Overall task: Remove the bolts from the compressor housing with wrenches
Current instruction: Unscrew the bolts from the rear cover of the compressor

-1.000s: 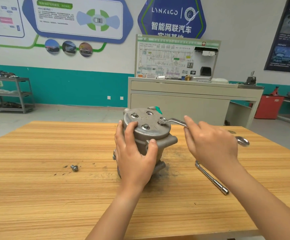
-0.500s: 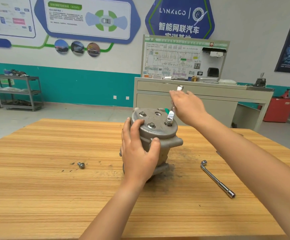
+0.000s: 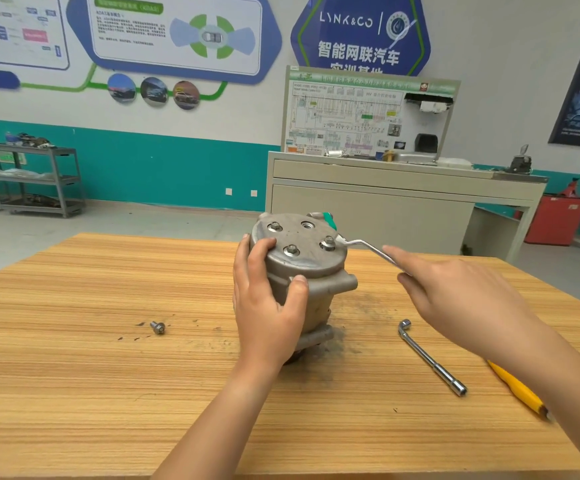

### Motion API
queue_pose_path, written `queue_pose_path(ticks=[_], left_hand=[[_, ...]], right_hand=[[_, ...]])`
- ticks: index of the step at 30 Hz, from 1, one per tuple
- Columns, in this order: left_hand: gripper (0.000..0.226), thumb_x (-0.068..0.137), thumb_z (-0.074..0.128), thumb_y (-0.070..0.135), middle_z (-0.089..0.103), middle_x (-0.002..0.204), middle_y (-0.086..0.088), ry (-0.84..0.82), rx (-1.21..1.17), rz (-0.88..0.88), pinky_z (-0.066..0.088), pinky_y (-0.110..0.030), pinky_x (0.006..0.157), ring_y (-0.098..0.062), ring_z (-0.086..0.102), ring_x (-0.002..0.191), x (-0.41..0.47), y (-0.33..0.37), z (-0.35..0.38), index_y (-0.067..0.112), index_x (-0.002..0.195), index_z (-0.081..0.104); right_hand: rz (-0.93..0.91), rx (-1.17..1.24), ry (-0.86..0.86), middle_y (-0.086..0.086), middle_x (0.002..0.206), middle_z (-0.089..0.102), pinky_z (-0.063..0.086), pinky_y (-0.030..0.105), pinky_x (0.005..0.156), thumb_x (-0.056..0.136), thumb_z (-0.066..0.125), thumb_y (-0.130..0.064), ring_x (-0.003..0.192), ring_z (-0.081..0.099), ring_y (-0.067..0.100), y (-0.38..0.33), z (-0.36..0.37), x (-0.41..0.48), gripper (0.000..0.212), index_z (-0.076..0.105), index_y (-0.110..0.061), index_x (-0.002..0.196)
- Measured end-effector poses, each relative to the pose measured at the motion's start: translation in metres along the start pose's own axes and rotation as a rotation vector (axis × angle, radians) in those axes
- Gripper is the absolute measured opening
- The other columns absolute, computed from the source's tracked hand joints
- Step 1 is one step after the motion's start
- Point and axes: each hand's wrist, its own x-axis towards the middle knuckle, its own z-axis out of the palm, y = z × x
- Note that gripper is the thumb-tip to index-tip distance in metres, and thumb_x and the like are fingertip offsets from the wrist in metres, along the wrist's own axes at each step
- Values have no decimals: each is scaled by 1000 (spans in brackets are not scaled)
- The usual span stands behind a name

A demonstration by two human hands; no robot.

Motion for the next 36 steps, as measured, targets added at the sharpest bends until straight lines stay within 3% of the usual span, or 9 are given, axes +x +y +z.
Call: queue_pose_path(ticks=[11,16,20,24,27,29,31,33,36], left_hand=[[47,68,41,52,27,149,0,-24,2,14,18,-2,97,23,17,122,2,-3,-2,45,115,36],[65,68,40,53,26,151,0,4,18,1,25,-32,108,-1,23,133,1,0,2,27,127,44],[66,68,40,53,26,150,-1,33,39,3,26,-41,111,-6,23,136,-1,5,6,24,128,45],[67,68,40,52,27,150,-2,27,36,6,26,-39,110,-7,24,136,1,4,7,22,128,46],[65,69,40,52,26,151,1,7,22,9,25,-34,108,1,22,132,2,0,5,25,128,44],[64,69,39,52,25,151,2,-17,21,15,23,-30,106,4,19,130,3,-2,3,28,128,42],[61,69,38,53,25,151,2,-44,29,22,21,-27,104,6,18,129,4,-2,2,32,126,41],[59,68,37,53,25,151,3,-64,34,19,20,-25,103,7,18,129,6,-1,1,35,124,40],[61,69,41,51,27,150,3,-72,41,15,21,-25,103,5,19,132,7,0,1,31,126,43]], right_hand=[[76,-35,12,-6,62,37,33,28,46,97,31,-25,64,45,21,-18,-14,10,47,19,-41,140],[36,-211,-43,-6,56,31,21,26,40,94,35,-16,51,35,19,-28,-23,6,53,19,-32,142],[-32,-341,-83,-3,64,45,20,26,38,84,40,-1,58,47,20,-46,-29,5,70,9,-10,146],[-1,-391,-98,0,57,26,16,26,36,82,38,3,43,26,16,-57,-29,-2,72,6,-5,146],[109,-385,-12,3,52,34,20,20,38,78,55,-2,39,36,20,-38,-17,-4,62,39,-11,138],[87,-264,253,6,45,49,33,21,42,65,75,-3,34,46,23,-19,1,-1,33,70,-7,97],[44,-146,372,12,56,63,52,39,66,71,76,-4,47,60,26,0,23,11,16,70,-1,85],[70,-87,372,19,91,69,37,54,95,84,64,-9,82,67,30,10,40,35,23,65,2,105],[81,-35,227,9,140,44,13,46,109,99,38,-21,129,39,21,12,49,83,38,44,-8,134]])
